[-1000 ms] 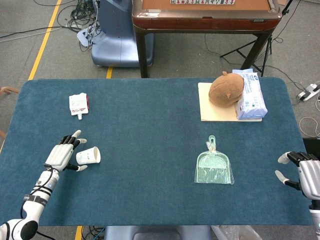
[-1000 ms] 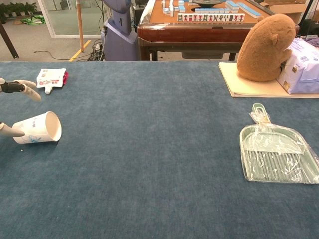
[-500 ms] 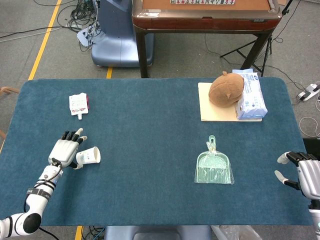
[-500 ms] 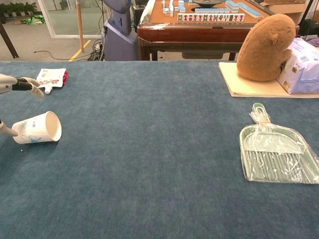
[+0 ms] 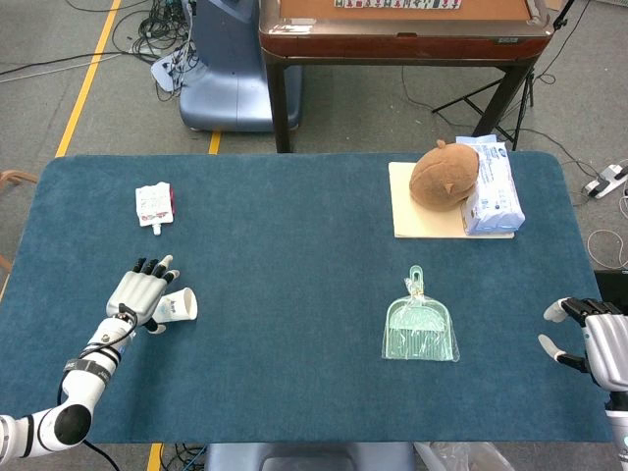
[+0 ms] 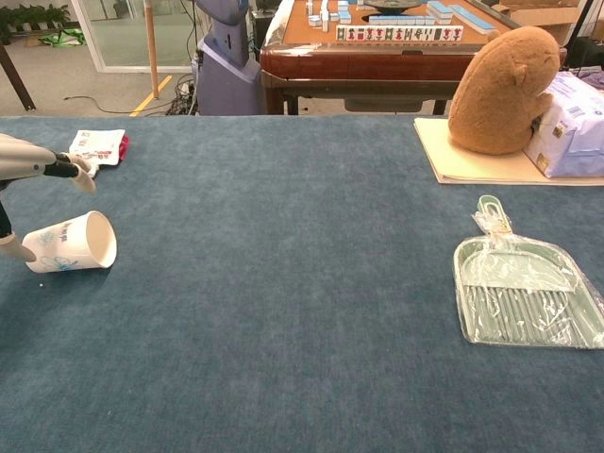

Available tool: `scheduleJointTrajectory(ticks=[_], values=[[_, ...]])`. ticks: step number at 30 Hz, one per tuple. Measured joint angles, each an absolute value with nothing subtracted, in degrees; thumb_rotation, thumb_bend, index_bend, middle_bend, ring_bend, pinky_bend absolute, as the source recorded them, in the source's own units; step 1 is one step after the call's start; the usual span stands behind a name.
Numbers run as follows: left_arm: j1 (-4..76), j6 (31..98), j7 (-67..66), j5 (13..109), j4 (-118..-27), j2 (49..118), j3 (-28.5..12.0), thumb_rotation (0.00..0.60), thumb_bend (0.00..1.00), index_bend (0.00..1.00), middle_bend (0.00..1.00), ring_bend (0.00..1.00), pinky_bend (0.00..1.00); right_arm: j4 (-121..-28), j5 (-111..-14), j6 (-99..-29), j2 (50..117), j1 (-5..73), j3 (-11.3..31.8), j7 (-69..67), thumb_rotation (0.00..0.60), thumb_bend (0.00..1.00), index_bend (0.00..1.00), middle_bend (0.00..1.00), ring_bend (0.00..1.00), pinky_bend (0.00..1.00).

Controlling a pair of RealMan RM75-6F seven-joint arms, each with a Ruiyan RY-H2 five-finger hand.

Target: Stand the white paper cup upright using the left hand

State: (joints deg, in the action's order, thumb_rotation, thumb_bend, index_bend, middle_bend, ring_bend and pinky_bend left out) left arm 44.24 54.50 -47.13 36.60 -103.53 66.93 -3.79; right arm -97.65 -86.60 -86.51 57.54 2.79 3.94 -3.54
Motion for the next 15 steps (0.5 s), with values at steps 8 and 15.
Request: scheduleJointTrajectory(ticks=[8, 15], values=[[48.1, 55.5, -49.6, 31.7, -103.2, 68.8, -2.7, 0.6, 0.07, 0.19, 0.0, 0.0, 0.0, -97.7, -86.6, -86.8, 57.3, 2.7, 4.1, -3.9, 0.6, 0.2, 0.53, 0.52, 0.44, 0.47], [49.4, 56.4, -50.3, 30.2, -101.7, 70.2, -1.1, 0.6, 0.07, 0.19, 0.0, 0.0, 0.0, -97.6, -86.7, -86.7, 57.3, 2.7, 4.0, -4.0, 0.6, 0.2, 0.53, 0.52, 0.44, 0.47]])
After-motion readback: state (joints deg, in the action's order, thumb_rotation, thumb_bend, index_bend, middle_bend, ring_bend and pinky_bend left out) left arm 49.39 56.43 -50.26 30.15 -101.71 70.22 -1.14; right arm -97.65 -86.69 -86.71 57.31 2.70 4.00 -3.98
